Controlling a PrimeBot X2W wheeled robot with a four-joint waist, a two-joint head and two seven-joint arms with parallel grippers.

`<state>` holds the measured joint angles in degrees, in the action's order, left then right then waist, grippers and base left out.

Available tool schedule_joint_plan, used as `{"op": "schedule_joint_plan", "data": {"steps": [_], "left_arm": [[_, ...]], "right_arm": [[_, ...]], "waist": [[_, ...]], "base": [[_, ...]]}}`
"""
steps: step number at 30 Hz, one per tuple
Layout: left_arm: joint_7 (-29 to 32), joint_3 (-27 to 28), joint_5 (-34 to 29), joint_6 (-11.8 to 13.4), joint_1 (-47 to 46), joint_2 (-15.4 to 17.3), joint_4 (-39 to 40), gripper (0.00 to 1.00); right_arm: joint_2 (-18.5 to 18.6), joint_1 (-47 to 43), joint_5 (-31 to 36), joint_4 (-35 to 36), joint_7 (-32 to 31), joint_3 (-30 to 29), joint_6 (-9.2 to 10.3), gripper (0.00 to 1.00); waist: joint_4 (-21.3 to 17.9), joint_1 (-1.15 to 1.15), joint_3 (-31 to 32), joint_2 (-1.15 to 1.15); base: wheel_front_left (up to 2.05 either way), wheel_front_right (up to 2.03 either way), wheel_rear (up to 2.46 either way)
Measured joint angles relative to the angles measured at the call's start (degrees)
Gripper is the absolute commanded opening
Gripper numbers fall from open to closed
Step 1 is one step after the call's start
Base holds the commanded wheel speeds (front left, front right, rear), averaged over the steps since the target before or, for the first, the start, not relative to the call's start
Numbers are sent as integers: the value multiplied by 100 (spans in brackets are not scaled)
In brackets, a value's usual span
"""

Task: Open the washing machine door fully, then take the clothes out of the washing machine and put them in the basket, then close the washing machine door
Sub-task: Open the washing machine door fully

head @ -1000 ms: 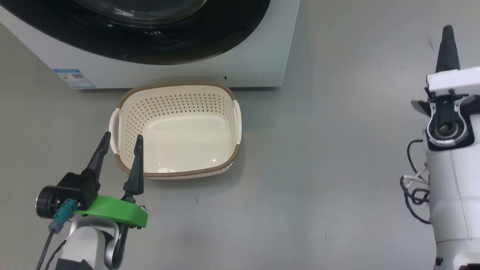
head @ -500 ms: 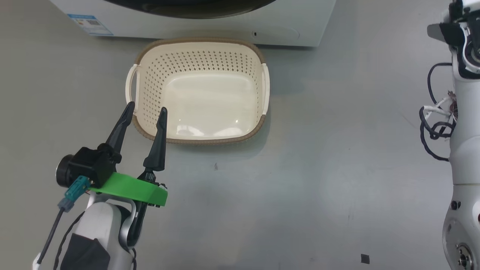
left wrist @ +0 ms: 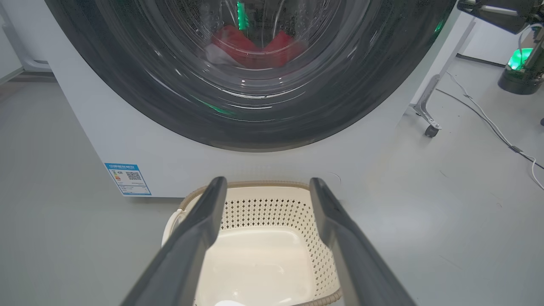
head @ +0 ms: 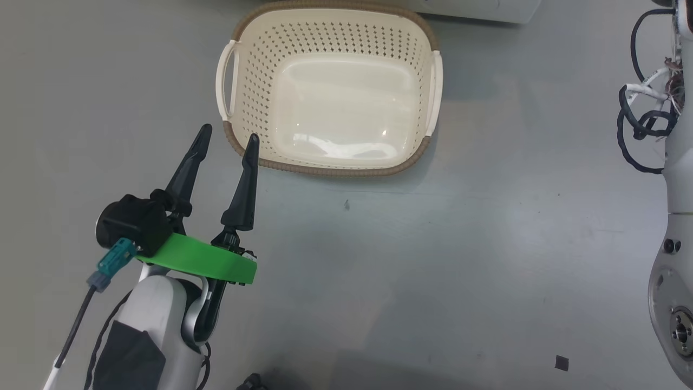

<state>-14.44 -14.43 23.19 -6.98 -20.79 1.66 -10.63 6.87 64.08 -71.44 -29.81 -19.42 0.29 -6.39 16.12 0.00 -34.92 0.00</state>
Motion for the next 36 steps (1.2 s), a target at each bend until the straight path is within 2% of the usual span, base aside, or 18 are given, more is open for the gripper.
{"op": "schedule_joint_plan", "data": {"steps": [17, 36], "left_arm": [[0, -186, 253, -14, -220, -29, 91, 100], [0, 15, 256, -12, -353, -36, 124, 100]], "right_arm": [[44, 708, -19, -399, -258, 84, -1, 0], [140, 360, -482, -704, -1058, 315, -31, 0]], "waist": [[403, 0, -547, 0], [324, 0, -336, 0]], "base": [[0, 0, 0], [0, 0, 0]]}}
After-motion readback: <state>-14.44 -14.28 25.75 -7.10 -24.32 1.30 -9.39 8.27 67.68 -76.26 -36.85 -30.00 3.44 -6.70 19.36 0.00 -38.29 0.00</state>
